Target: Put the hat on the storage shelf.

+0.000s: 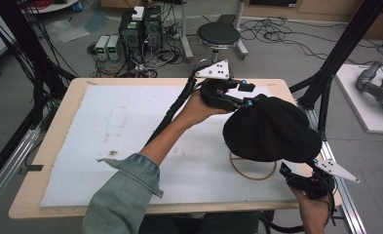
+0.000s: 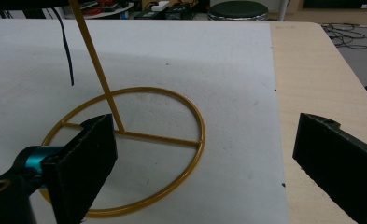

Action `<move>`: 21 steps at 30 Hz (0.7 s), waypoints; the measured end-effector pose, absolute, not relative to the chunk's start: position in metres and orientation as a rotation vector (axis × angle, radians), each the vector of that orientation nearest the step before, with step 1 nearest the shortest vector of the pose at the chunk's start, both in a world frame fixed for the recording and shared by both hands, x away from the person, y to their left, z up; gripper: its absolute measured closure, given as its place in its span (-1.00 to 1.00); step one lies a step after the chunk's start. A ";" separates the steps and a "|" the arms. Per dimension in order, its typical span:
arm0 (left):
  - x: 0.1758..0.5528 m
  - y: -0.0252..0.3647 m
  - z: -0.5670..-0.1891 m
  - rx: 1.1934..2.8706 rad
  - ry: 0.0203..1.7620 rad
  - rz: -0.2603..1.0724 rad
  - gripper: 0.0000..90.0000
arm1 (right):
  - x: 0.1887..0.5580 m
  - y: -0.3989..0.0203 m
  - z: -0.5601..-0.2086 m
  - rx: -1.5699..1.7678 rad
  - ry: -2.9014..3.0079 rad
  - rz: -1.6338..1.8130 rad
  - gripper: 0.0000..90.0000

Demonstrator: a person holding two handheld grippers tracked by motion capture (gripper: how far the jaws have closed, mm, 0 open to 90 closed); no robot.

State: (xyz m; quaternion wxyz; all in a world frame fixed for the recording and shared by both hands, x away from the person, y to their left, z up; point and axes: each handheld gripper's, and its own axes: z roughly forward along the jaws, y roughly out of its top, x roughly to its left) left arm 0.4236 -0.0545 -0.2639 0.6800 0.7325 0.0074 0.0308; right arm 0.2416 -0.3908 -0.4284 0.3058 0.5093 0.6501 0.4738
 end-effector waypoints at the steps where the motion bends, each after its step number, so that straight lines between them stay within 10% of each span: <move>1: 0.424 -0.050 -0.263 1.641 0.024 0.078 0.02 | 0.242 -0.391 -0.429 1.346 1.718 1.260 -0.87; 21: 0.416 0.059 -0.272 1.644 0.266 0.310 -0.20 | 0.244 -0.389 -0.429 1.347 1.729 1.244 -0.87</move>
